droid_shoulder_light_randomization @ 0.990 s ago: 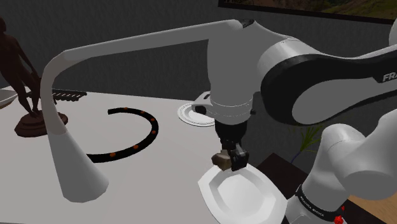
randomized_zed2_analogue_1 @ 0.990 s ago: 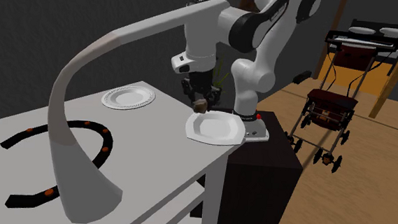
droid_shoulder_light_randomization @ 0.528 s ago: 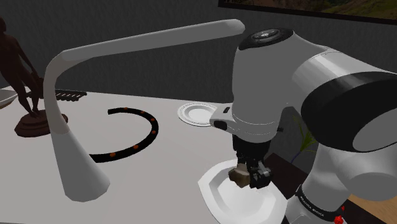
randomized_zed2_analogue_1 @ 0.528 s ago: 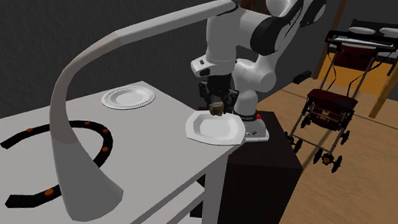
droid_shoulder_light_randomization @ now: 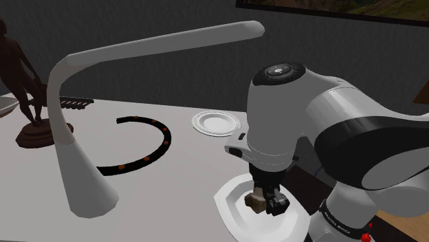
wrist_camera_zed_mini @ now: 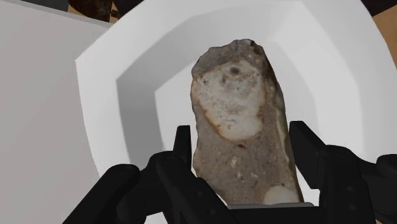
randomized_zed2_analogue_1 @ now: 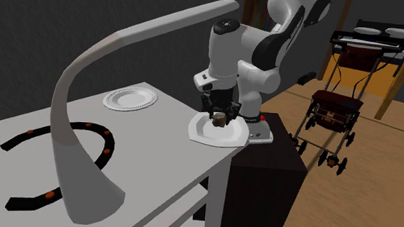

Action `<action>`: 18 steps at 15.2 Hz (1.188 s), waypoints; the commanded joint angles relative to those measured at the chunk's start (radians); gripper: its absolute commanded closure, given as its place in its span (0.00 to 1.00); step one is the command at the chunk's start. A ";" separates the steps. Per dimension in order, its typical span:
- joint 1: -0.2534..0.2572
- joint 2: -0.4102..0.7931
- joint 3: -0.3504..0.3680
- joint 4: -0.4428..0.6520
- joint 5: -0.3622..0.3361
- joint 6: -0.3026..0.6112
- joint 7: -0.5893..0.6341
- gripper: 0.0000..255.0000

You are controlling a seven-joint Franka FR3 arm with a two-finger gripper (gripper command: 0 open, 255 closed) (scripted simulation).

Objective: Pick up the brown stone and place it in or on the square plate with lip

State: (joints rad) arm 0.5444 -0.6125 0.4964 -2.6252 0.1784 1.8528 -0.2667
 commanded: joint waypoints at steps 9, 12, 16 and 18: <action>0.000 0.026 0.017 -0.044 0.007 0.069 0.007 1.00; 0.000 0.026 0.017 -0.044 0.007 0.069 0.007 0.00; 0.000 0.026 0.017 -0.044 0.007 0.069 0.007 0.00; -0.001 0.018 0.011 -0.014 0.003 0.033 0.007 0.00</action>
State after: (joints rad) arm 0.5450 -0.5912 0.5120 -2.6545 0.1849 1.9045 -0.2581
